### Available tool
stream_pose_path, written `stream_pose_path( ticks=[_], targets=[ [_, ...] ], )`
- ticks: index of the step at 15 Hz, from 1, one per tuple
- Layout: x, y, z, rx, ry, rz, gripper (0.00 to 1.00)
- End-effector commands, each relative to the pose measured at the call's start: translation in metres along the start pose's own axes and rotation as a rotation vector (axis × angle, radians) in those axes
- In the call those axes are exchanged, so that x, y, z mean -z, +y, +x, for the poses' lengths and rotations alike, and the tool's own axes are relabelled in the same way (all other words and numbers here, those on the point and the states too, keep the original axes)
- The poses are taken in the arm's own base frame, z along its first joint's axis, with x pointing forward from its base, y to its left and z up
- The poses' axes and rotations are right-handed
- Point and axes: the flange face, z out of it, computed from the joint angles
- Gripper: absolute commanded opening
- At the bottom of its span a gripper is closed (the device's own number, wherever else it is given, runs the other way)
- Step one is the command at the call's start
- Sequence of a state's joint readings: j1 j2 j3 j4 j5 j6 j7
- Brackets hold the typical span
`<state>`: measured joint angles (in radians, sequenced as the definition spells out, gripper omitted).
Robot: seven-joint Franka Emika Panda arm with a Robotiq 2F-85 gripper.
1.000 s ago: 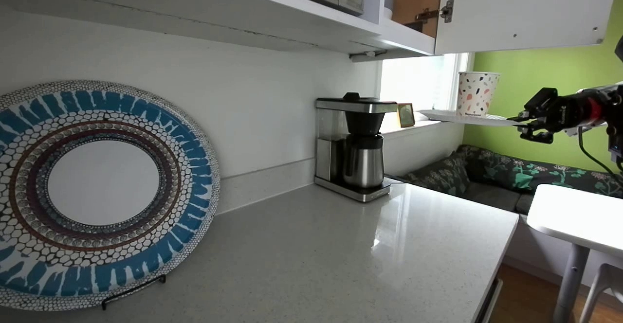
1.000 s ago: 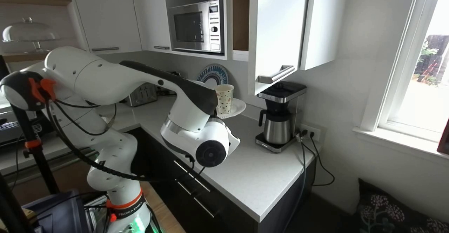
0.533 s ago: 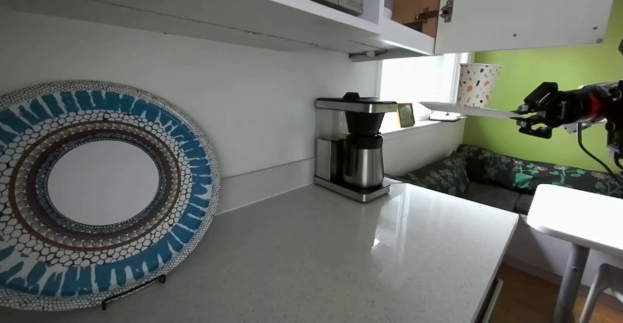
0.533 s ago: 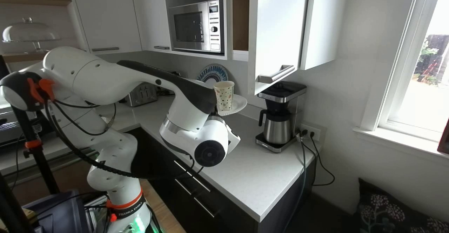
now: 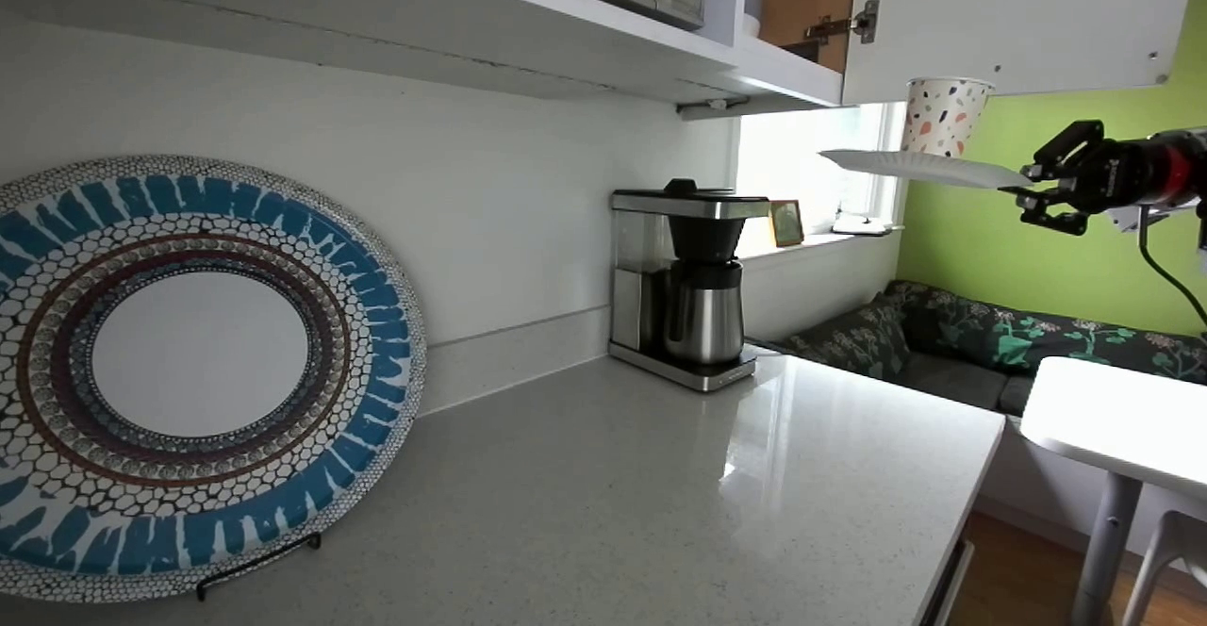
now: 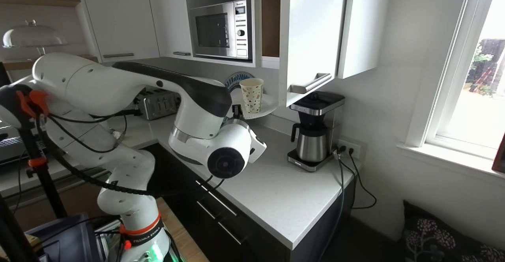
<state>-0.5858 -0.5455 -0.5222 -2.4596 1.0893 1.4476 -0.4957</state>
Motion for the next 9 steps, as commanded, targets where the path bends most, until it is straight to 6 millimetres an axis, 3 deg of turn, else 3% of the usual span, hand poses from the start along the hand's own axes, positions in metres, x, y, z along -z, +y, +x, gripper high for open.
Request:
stream_pose_path(
  ticks=[1,9],
  targets=[
    [0.005,-0.018,-0.008,-0.037,0.012,0.005,0.02],
    [0.003,-0.044,-0.007,-0.077,0.014,-0.033,0.02]
  ],
)
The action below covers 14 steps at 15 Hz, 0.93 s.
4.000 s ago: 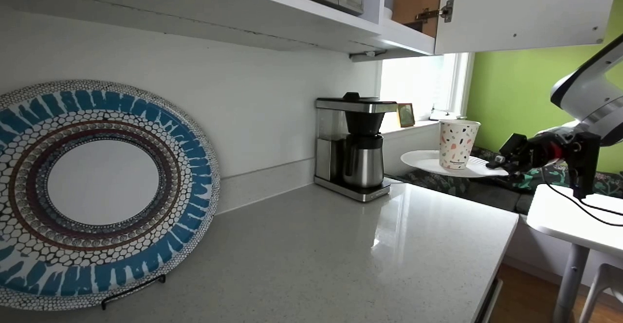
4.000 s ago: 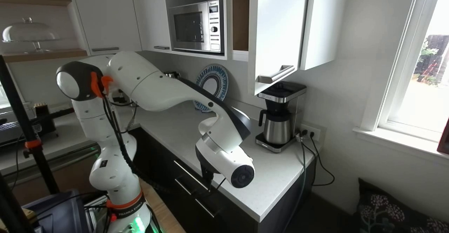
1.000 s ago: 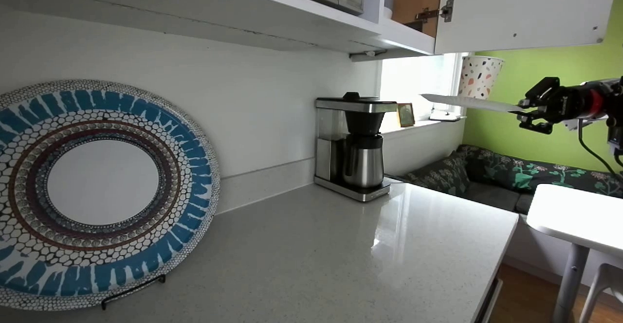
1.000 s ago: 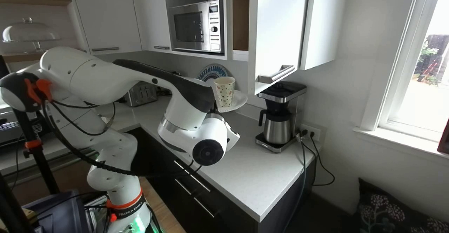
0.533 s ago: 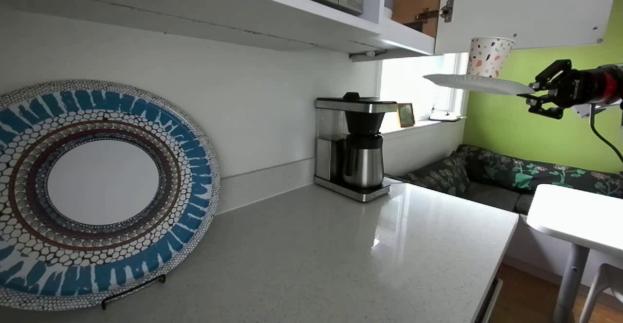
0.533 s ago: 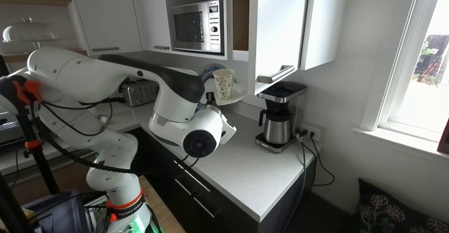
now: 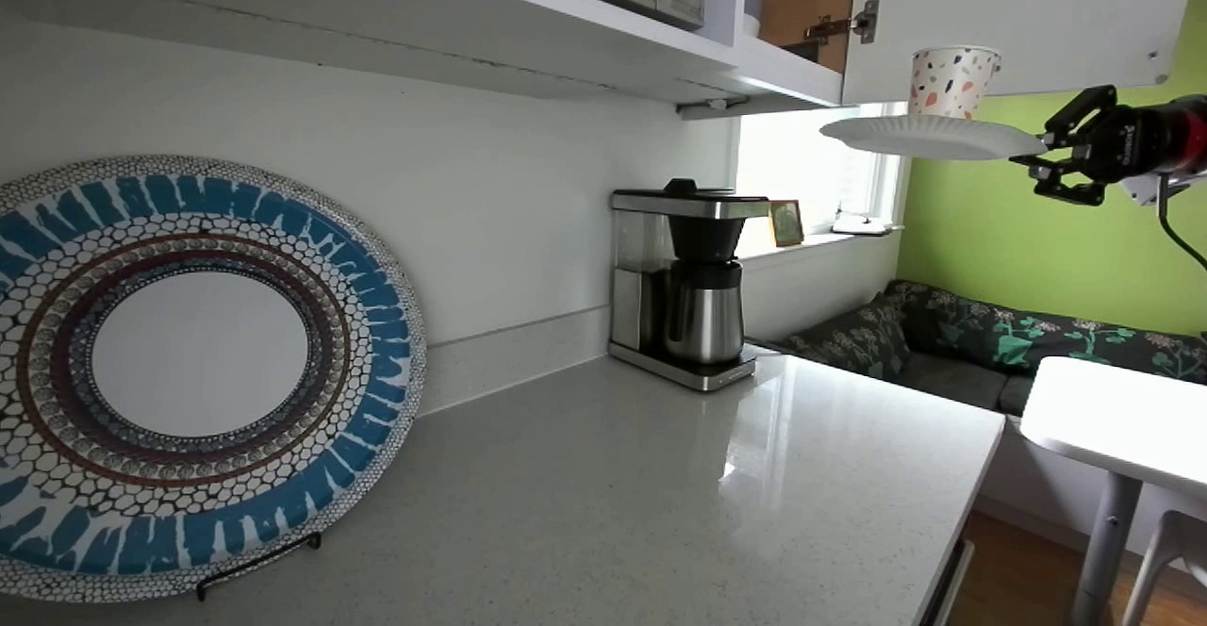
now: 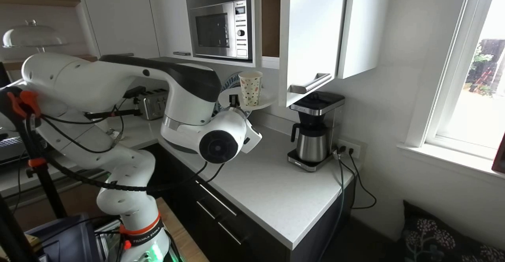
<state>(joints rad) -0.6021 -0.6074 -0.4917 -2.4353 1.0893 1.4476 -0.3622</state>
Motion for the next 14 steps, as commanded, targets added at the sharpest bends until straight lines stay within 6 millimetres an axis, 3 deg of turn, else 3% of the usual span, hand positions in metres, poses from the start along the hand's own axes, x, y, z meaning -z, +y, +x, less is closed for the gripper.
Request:
stream_pose_path(
  ticks=[1,5,6,13,14],
  targets=[
    [-0.001,-0.013,0.001,-0.031,0.002,-0.024,0.02],
    [-0.005,-0.030,0.006,-0.028,-0.009,-0.050,0.02],
    [-0.004,-0.021,0.004,-0.012,-0.009,-0.027,0.06],
    [-0.006,-0.028,0.006,-0.009,-0.012,-0.037,0.06],
    [-0.006,-0.028,0.006,-0.009,-0.012,-0.037,0.02]
  ],
)
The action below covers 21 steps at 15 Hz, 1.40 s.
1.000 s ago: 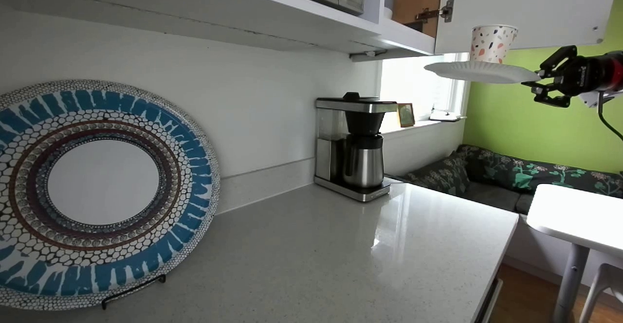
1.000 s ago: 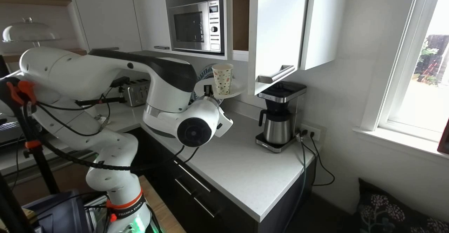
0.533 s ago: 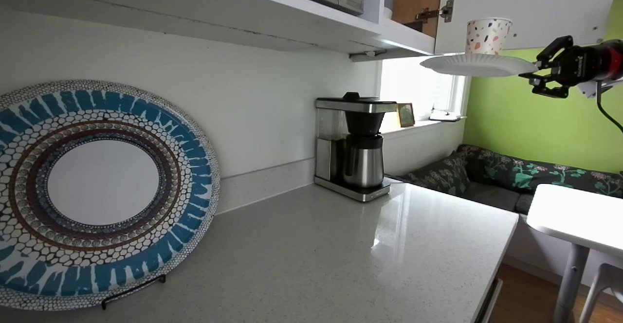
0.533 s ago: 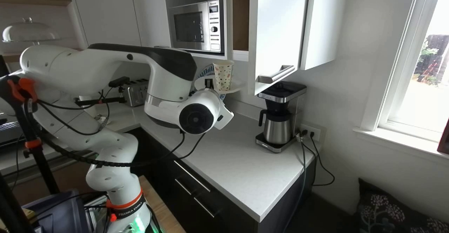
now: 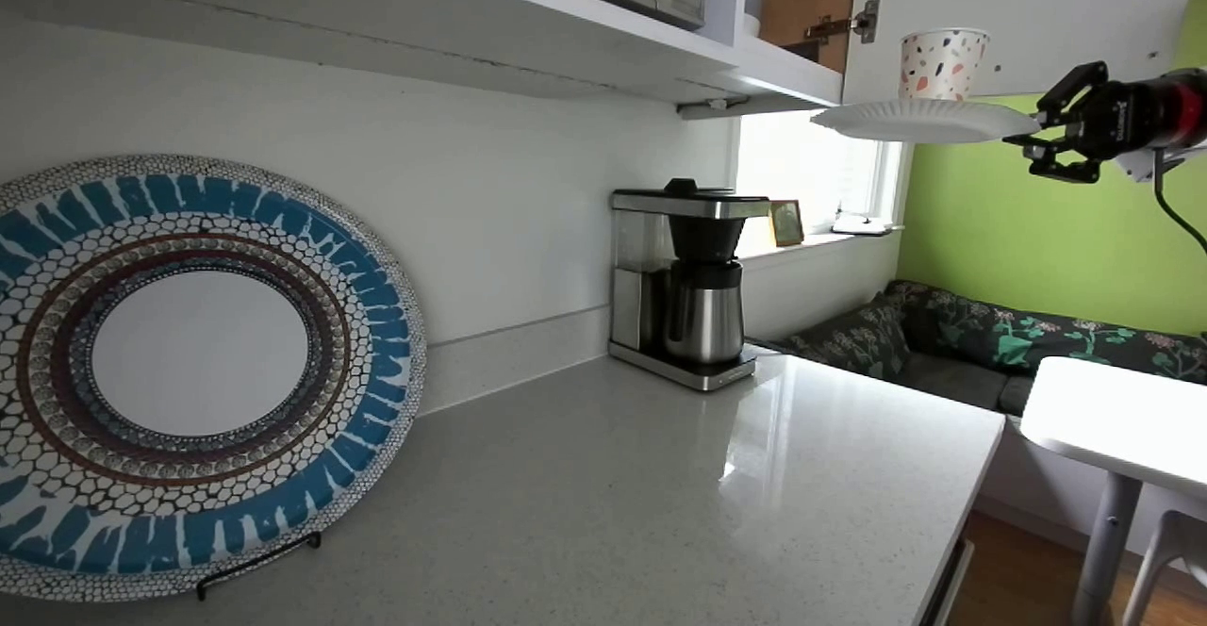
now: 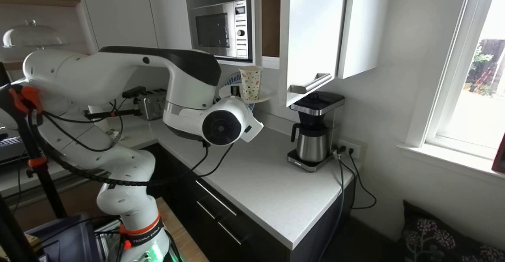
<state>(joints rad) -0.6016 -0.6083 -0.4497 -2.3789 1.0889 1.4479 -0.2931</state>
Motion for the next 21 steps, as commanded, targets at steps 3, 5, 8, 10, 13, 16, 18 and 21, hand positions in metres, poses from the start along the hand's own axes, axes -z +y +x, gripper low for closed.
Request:
stream_pose_path(
  ticks=[3,5,8,10,13,16,18,21],
  targets=[
    [0.005,-0.010,-0.002,0.006,0.010,-0.007,0.02],
    [0.010,-0.018,-0.001,0.009,0.021,-0.011,0.02],
    [0.014,-0.030,0.000,0.018,0.036,-0.020,0.02],
    [0.017,-0.036,0.002,0.014,0.048,-0.026,0.02],
    [0.020,-0.047,0.004,-0.001,0.057,-0.025,0.02],
    [0.020,-0.056,0.005,-0.001,0.060,-0.032,0.02],
    [0.020,-0.063,0.006,0.008,0.057,-0.040,0.02],
    [0.019,-0.071,0.007,0.019,0.060,-0.046,0.02]
  ],
)
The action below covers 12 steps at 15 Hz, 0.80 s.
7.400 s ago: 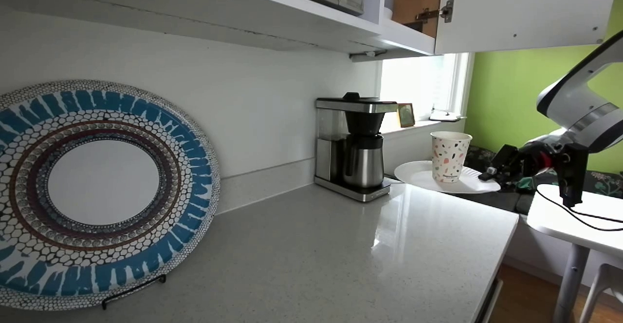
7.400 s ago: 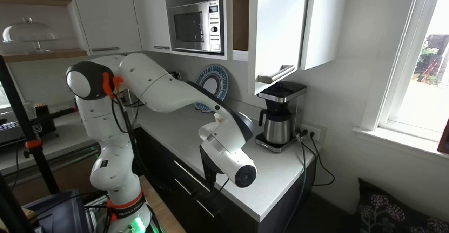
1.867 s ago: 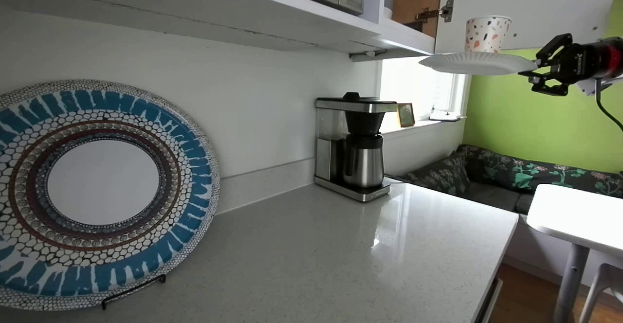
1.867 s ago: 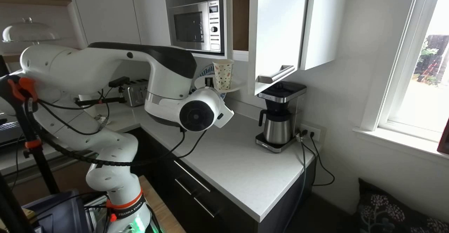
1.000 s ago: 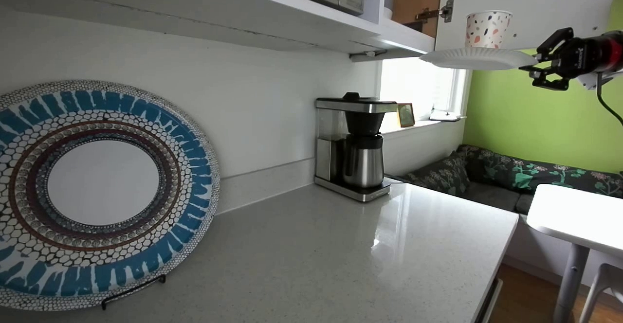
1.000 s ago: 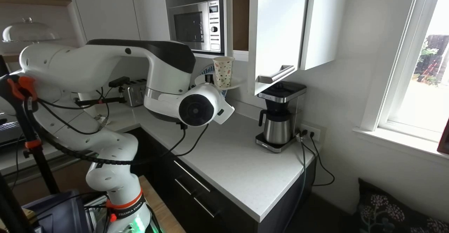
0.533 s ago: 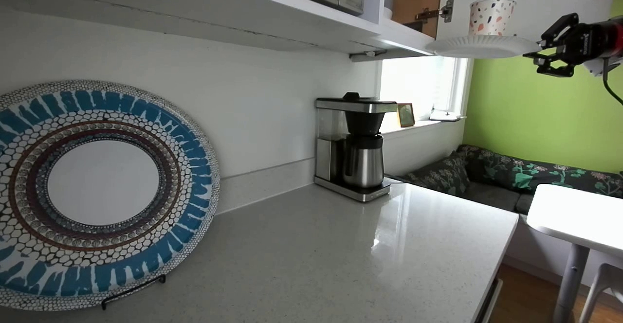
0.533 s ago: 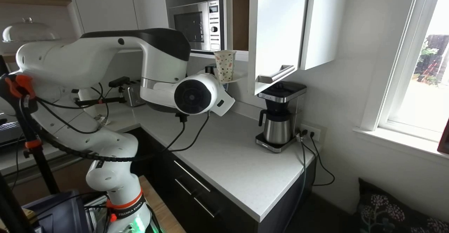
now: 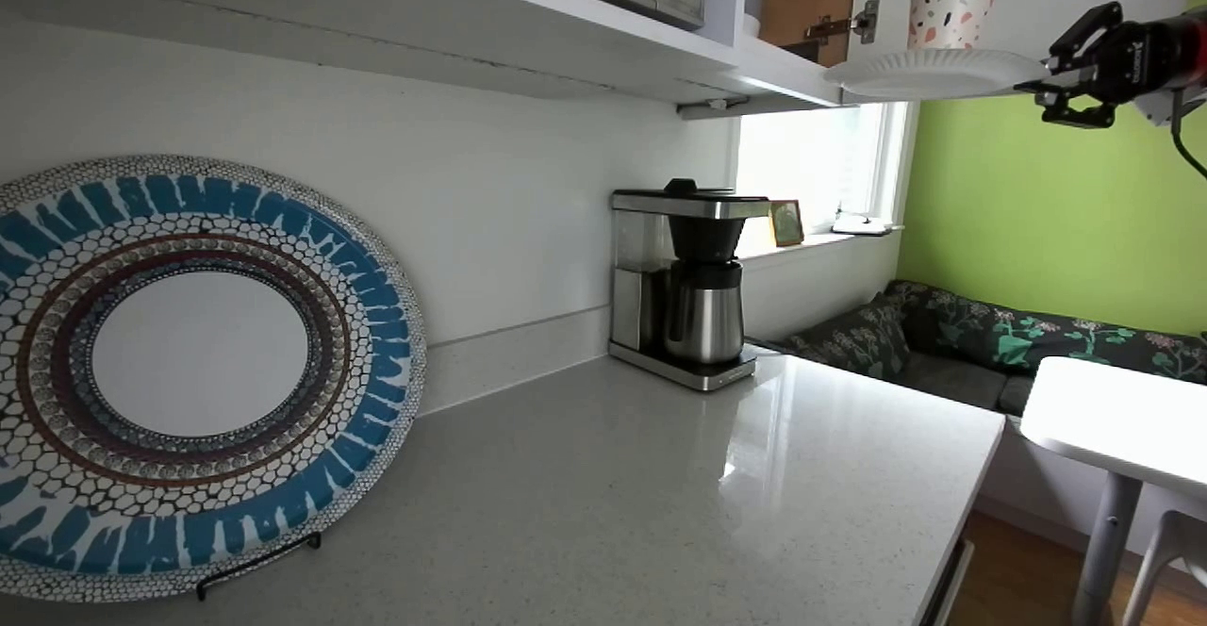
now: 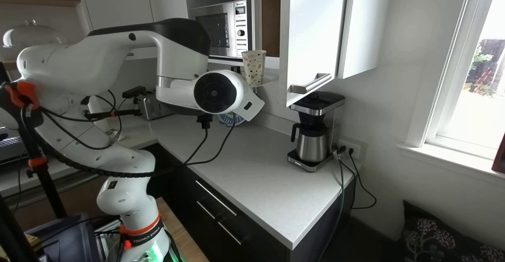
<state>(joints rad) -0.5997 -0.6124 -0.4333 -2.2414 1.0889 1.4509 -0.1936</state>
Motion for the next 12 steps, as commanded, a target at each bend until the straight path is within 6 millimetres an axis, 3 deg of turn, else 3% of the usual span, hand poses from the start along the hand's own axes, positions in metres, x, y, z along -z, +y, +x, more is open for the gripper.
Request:
stream_pose_path(
  ticks=[1,11,12],
  targets=[
    [-0.001,-0.014,0.003,-0.012,0.012,-0.007,0.02],
    [-0.004,-0.040,0.008,0.006,0.031,-0.019,0.02],
    [0.000,-0.032,0.005,0.017,0.017,-0.025,0.06]
  ],
)
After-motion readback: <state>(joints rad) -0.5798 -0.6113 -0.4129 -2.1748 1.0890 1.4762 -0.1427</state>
